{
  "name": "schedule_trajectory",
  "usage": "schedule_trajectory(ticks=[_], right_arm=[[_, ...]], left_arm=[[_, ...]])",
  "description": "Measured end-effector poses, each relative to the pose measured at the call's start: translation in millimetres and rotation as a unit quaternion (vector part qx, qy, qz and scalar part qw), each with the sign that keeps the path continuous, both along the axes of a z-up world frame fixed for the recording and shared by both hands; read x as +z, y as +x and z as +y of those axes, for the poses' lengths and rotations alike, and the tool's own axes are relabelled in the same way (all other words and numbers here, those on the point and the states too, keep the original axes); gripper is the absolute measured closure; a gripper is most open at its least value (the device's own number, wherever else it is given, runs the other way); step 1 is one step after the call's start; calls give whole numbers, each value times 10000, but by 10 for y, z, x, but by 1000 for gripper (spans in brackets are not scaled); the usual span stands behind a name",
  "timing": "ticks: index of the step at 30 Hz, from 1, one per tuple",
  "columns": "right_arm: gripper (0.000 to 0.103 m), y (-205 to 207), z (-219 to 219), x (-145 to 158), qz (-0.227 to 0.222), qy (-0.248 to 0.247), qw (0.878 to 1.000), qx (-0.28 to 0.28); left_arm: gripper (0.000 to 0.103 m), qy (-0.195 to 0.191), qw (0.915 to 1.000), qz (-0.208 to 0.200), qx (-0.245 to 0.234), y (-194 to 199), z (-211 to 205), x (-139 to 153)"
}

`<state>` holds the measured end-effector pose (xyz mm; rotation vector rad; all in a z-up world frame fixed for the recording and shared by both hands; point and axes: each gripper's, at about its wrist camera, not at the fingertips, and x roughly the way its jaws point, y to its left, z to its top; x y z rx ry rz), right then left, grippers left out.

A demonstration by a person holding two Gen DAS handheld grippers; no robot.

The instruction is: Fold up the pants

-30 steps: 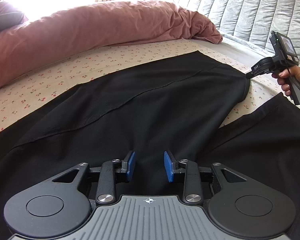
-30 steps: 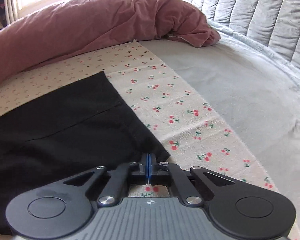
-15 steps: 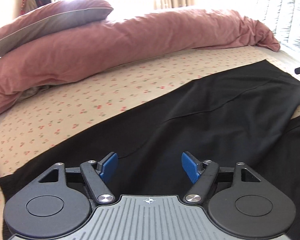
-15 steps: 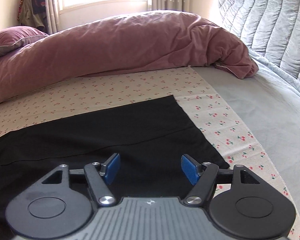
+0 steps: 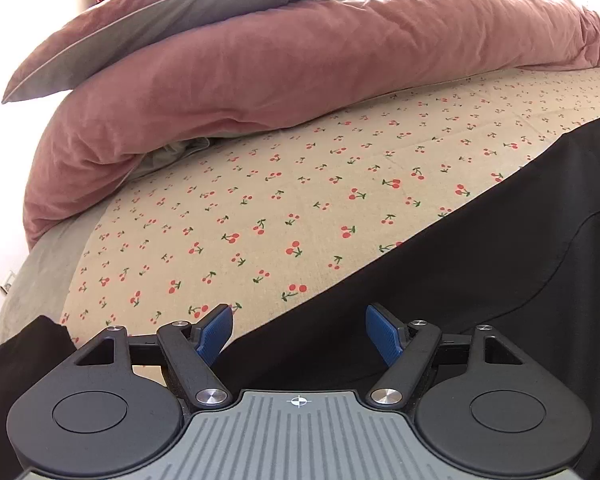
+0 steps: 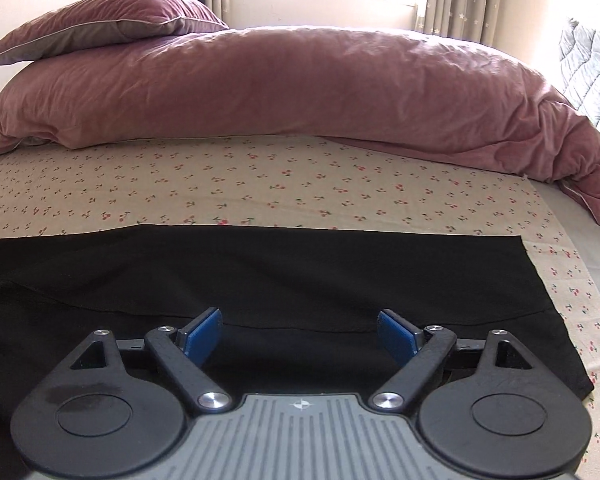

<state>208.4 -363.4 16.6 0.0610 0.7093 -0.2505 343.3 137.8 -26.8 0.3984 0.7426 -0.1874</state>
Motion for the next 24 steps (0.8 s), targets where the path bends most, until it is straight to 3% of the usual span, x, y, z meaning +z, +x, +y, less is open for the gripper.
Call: schedule_trajectory(ticks=[7, 10, 12, 15, 18, 24], right_arm=[[18, 445, 72, -108, 236, 205, 9995, -55], [18, 622, -15, -176, 313, 416, 9981, -321], [18, 712, -117, -212, 332, 616, 9959, -566], [18, 803, -341, -267, 278, 1090, 9883, -1034], [18, 869, -550, -294, 174, 1456, 9782, -1470], [13, 1043, -787, -381, -86, 1771, 9577, -2265]], left_arm=[[30, -376, 9981, 205, -447, 247, 39, -141], [42, -602, 9960, 383, -546, 315, 49, -175], [69, -880, 9932, 487, -589, 322, 69, -170], [86, -968, 9918, 514, -664, 309, 48, -178], [99, -1115, 9909, 497, -558, 302, 26, -186], [103, -1171, 9923, 207, -348, 228, -13, -226]])
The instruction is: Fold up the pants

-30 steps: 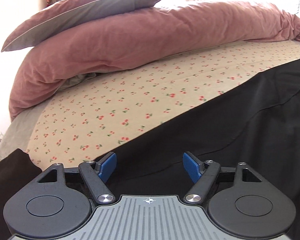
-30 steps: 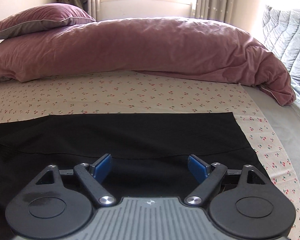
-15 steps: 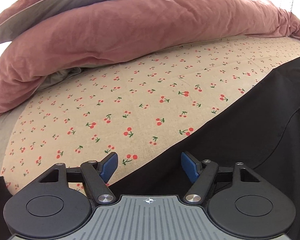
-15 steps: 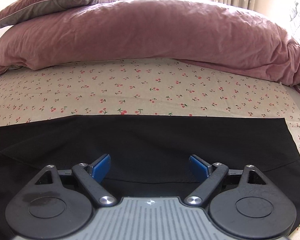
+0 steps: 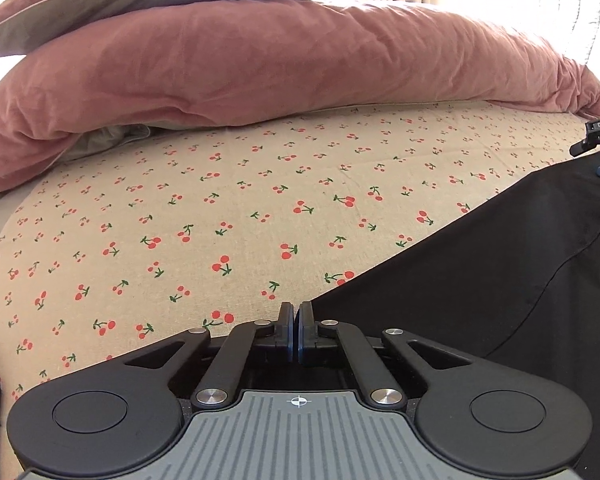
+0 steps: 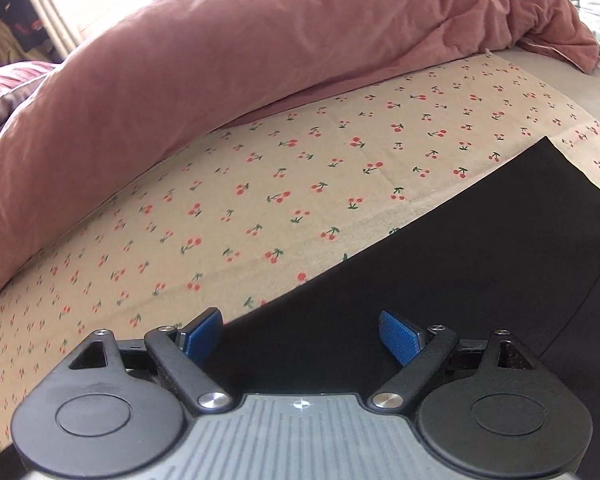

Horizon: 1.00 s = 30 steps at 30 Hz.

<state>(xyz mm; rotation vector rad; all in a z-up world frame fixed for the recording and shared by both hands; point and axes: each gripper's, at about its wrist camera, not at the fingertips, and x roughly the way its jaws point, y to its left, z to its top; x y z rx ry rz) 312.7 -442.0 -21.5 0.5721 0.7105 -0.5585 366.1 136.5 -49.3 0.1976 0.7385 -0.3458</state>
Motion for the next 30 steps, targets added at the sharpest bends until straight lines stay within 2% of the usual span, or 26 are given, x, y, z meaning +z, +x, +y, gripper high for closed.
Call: schedule_trajectory(ticks=[2, 3, 4, 5, 6, 7, 8, 13, 19, 25, 30], right_arm=[[15, 87, 34, -24, 84, -189, 9995, -235], [23, 125, 73, -34, 203, -379, 9986, -305], [39, 180, 121, -42, 385, -654, 9964, -369], [46, 206, 167, -52, 503, -928, 9937, -376], [61, 196, 178, -57, 496, -1031, 9929, -334], [92, 197, 187, -57, 510, -1102, 9921, -303], [102, 182, 160, -54, 534, -1124, 9918, -297], [103, -107, 16, 34, 22, -659, 9974, -288], [103, -651, 90, 423, -563, -700, 9958, -151], [103, -1462, 257, 833, -977, -780, 9921, 29], [103, -2142, 427, 961, -1198, -840, 9891, 171]], left_arm=[[103, -77, 9999, -65, 103, -16, 8, 2], [103, -112, 9998, -103, 152, -21, 13, 8], [103, -147, 9996, -133, 197, -27, 17, 15], [103, -167, 9994, -174, 243, -36, 21, 28], [103, -178, 9992, -206, 285, -41, 18, 34], [103, -194, 9990, -229, 329, -47, 19, 42], [103, -218, 9987, -263, 366, -62, 22, 61], [103, -355, 9970, -489, 473, -199, 35, 262], [103, -542, 9946, -722, 502, -522, 59, 623], [103, -688, 9927, -809, 564, -1093, 85, 940], [103, -878, 9917, -698, 633, -1689, 162, 1088]])
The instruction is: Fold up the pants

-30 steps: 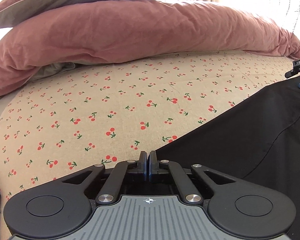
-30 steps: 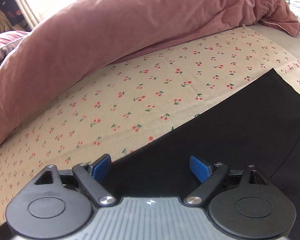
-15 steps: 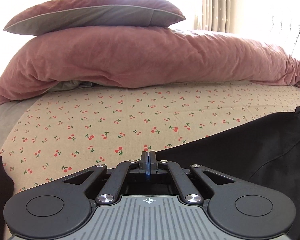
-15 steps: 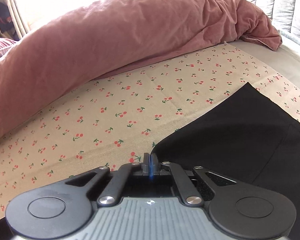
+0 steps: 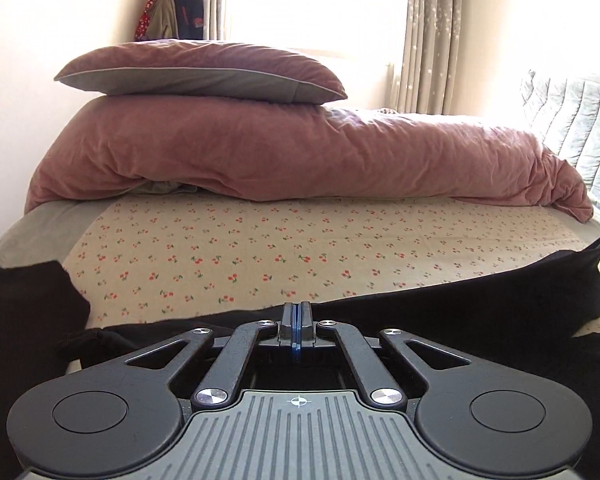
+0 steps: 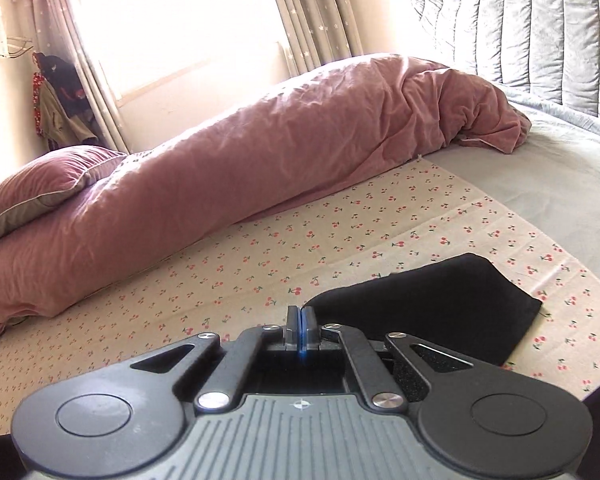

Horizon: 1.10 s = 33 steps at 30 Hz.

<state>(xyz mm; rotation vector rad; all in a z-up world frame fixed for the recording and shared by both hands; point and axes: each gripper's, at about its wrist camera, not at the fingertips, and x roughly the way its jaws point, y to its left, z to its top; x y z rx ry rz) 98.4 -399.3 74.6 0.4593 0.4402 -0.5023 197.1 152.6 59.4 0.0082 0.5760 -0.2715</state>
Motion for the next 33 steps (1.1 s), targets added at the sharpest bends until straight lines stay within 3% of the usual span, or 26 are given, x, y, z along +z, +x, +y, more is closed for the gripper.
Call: schedule_trajectory(ticks=[5, 9, 15, 18, 21, 22, 23, 25, 26, 28, 32, 33], right_arm=[[103, -610, 222, -96, 16, -169, 9997, 169], [103, -976, 290, -308, 168, -15, 9995, 274], [103, -1271, 338, -727, 508, 317, 9973, 417], [103, -1346, 378, -977, 819, 410, 9951, 372], [96, -1409, 360, -1147, 977, 740, 9916, 416], [86, -1441, 362, -1152, 926, 825, 9913, 444], [83, -1461, 369, -1137, 862, 851, 9915, 466], [64, -1521, 393, -1096, 634, 881, 9928, 506], [60, -1540, 409, -1083, 549, 893, 9931, 526], [58, -1558, 421, -1101, 494, 942, 9928, 553], [55, -1512, 399, -1178, 489, 1298, 9888, 545], [54, -1497, 394, -1195, 500, 1358, 9880, 546]], left_arm=[[103, -210, 9996, 196, 53, -602, 82, -64], [103, -349, 9984, 446, 72, -999, 165, -248], [103, -871, 9896, 1108, 279, -1421, 407, -654], [103, -817, 9886, 1193, 429, -1560, 513, -735], [95, -1185, 9844, 1068, 736, -1691, 742, -744], [94, -1354, 9815, 1027, 886, -1707, 823, -746], [87, -1538, 9775, 989, 1048, -1714, 901, -754], [72, -1913, 9668, 913, 1430, -1703, 1039, -794], [67, -2042, 9618, 854, 1612, -1680, 1079, -822], [66, -2222, 9531, 833, 1876, -1605, 1125, -886], [60, -3096, 9218, 925, 2140, -1457, 1231, -1086], [60, -3151, 9203, 907, 2136, -1441, 1226, -1120]])
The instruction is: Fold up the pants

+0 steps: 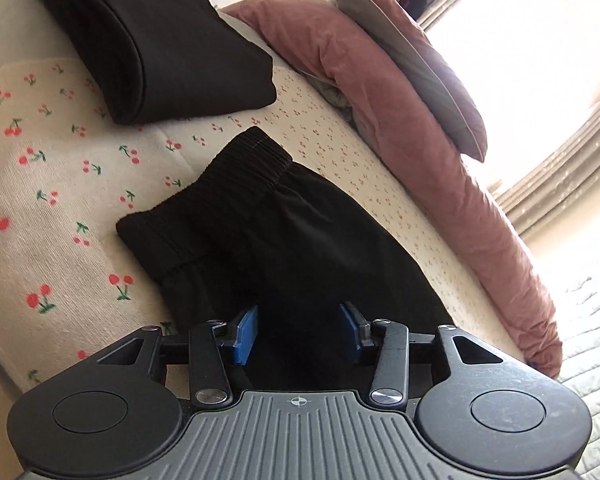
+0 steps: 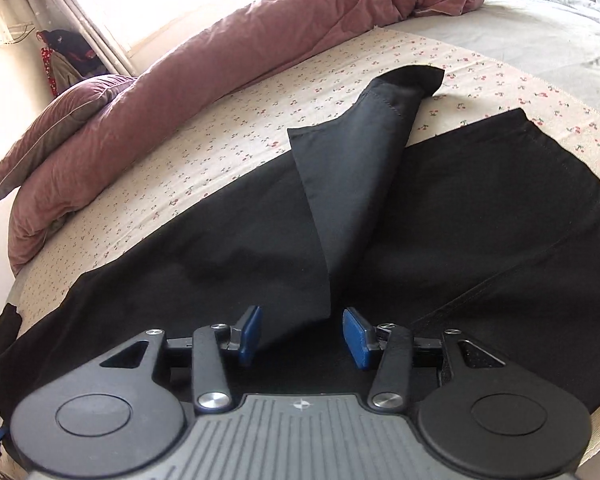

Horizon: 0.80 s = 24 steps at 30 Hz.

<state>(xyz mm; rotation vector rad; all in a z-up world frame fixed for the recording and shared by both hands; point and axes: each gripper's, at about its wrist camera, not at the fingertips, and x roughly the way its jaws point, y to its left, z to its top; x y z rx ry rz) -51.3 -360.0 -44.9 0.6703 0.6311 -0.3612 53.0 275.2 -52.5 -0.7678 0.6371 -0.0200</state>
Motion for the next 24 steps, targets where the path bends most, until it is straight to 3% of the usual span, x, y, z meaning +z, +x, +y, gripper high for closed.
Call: schedule_trajectory(ticks=[4, 8, 12, 14, 15, 17, 18, 24], right_arm=[[42, 20, -33, -79, -101, 280, 9994, -157], [41, 26, -92, -95, -263, 282, 9985, -398], [42, 84, -144, -105, -301, 138, 9976, -600], [43, 129, -146, -106, -298, -18, 9973, -669], [46, 164, -138, -107, -267, -118, 9973, -670], [66, 255, -107, -112, -70, -483, 9969, -620], [98, 289, -89, -110, 57, -673, 9958, -614], [102, 52, 33, 226, -251, -1191, 9898, -738]], left_arm=[[59, -17, 9995, -47, 298, 9, -15, -83], [59, -325, 9964, -145, 764, -6, 56, -153], [68, -277, 9958, -210, 847, -19, 82, -152], [84, -154, 9958, -231, 869, -16, 73, -122], [89, -98, 9957, -239, 890, -20, 70, -110], [98, -38, 9955, -298, 901, -45, 83, -85], [102, 13, 9954, -344, 890, -54, 78, -67], [103, 594, 9952, -468, 621, -153, 45, 229]])
